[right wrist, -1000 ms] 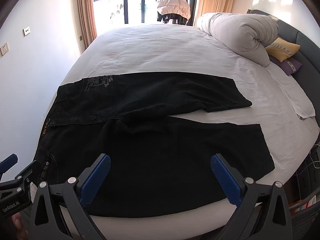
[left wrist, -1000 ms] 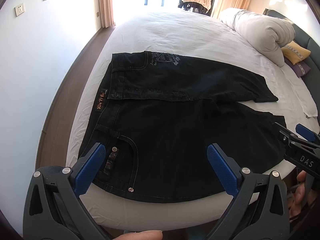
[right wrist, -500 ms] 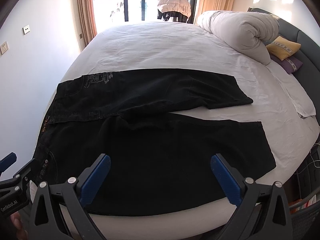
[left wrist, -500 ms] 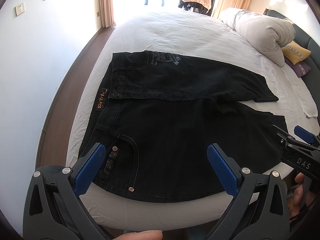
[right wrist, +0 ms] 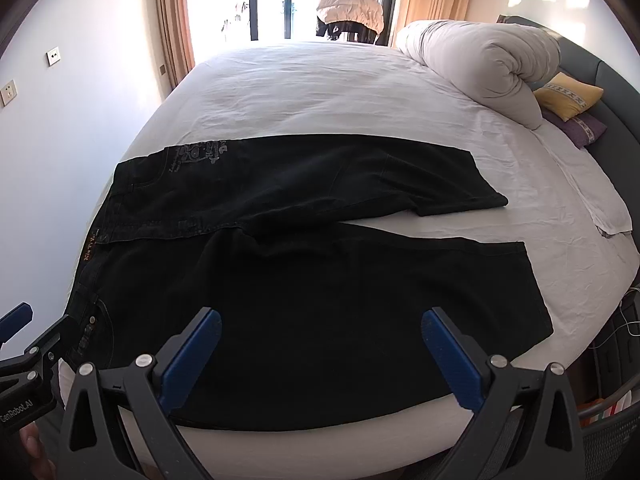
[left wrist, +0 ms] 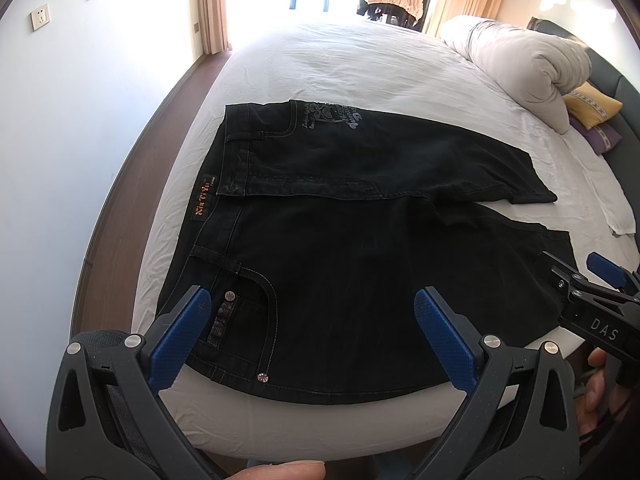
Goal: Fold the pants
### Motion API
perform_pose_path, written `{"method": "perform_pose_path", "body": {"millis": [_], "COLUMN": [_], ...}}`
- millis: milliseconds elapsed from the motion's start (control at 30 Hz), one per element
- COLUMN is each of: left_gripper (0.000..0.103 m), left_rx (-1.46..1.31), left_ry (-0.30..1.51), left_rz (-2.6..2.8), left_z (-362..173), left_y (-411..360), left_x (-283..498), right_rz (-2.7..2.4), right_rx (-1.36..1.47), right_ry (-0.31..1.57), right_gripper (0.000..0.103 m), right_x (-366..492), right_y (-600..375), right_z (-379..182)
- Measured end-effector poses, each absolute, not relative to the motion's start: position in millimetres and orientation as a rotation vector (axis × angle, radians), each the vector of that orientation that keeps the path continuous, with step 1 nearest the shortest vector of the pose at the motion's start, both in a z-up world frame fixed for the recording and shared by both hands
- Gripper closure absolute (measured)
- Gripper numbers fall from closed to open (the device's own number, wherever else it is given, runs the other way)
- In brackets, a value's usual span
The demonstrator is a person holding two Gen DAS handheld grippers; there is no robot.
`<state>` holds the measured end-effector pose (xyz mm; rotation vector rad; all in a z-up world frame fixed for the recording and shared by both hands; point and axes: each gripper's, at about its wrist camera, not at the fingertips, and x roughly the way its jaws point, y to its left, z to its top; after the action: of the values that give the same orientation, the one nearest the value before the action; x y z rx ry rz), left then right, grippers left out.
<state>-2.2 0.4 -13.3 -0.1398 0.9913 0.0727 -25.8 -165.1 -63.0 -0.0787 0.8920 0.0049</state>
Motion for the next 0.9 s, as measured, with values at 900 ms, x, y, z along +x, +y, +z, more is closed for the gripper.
{"method": "perform_pose_path", "body": {"millis": [900], "left_gripper": [0.000], "left_rx": [-0.140], "left_ry": [0.993], "left_rz": [0.073], "left_z": [-13.7], "left_y": [0.5], "left_x": [-2.2], "right_rz": [0.007], "right_rx": [-0.079], "right_ry": [0.901], "right_gripper": [0.000], "right_x": [-26.5], "right_y": [-162.0], "right_z": [-68.2]}}
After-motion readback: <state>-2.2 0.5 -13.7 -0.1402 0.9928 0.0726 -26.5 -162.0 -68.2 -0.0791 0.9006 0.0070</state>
